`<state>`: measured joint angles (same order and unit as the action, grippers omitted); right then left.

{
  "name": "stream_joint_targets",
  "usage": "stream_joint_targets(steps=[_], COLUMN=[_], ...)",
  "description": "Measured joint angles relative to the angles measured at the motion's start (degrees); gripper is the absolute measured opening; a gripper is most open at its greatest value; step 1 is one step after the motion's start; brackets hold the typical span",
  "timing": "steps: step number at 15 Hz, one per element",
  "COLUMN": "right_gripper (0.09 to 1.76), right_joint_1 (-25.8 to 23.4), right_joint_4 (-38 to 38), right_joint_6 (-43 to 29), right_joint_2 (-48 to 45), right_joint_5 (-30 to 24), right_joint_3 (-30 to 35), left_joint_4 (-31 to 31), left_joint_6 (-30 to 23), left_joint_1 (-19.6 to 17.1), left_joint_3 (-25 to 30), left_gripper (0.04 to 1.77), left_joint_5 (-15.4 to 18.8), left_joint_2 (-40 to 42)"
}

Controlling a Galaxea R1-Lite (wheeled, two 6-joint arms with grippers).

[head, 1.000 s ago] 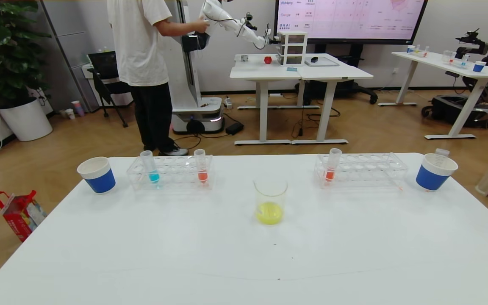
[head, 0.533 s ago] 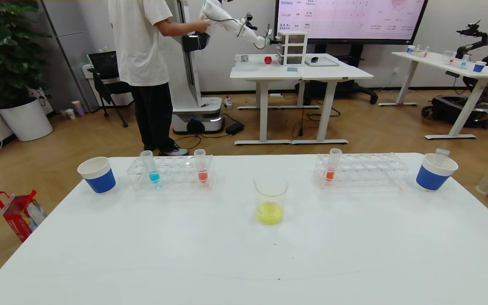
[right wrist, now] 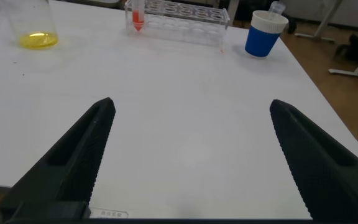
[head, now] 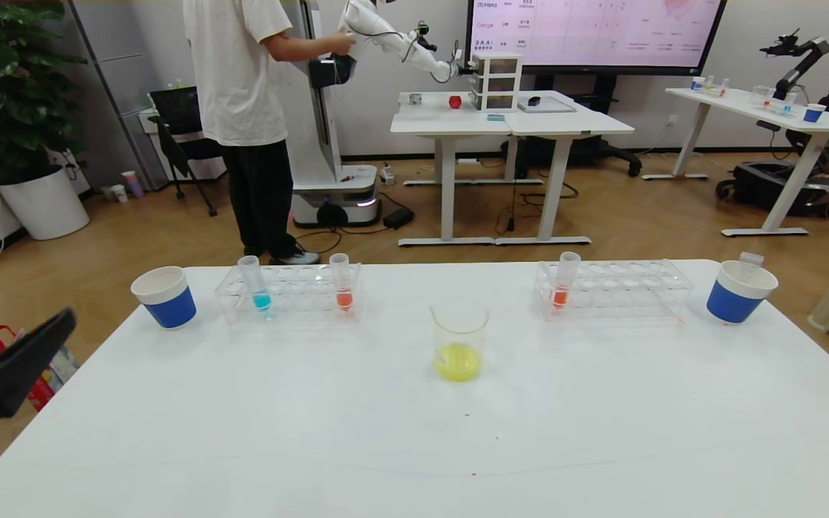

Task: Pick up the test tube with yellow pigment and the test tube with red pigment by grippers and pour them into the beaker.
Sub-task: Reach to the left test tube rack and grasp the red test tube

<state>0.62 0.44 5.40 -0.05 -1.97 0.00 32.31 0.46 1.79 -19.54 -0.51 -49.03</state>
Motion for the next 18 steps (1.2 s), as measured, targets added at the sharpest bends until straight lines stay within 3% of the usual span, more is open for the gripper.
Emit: stream_joint_targets(steps=[2, 5, 8, 13, 18], right_gripper=[1.74, 1.74, 1.74, 1.74, 1.74], right_joint_1=[0.00, 0.00, 0.00, 0.00, 0.00], right_joint_4=[0.00, -0.02, 0.00, 0.00, 0.00], right_joint_6=[0.00, 0.02, 0.00, 0.02, 0.00], right_joint_2=[0.00, 0.00, 0.00, 0.00, 0.00], right_joint_5=[0.00, -0.02, 0.00, 0.00, 0.00], right_joint_3=[0.00, 0.00, 0.00, 0.00, 0.00], left_joint_4=[11.70, 25.51, 36.11, 51.63, 53.53], left_joint_6=[-1.08, -2.58, -2.99, -3.05, -3.35], left_joint_1=[2.63, 13.19, 22.08, 27.59, 28.16], left_joint_3=[-0.16, -0.60, -1.88, -3.63, -8.74], left_gripper=[1.75, 1.75, 1.75, 1.75, 1.75], left_joint_5=[-4.11, -15.63, -23.69, -28.17, -28.32], left_joint_2=[-11.82, -27.04, -39.52, -58.00, -67.93])
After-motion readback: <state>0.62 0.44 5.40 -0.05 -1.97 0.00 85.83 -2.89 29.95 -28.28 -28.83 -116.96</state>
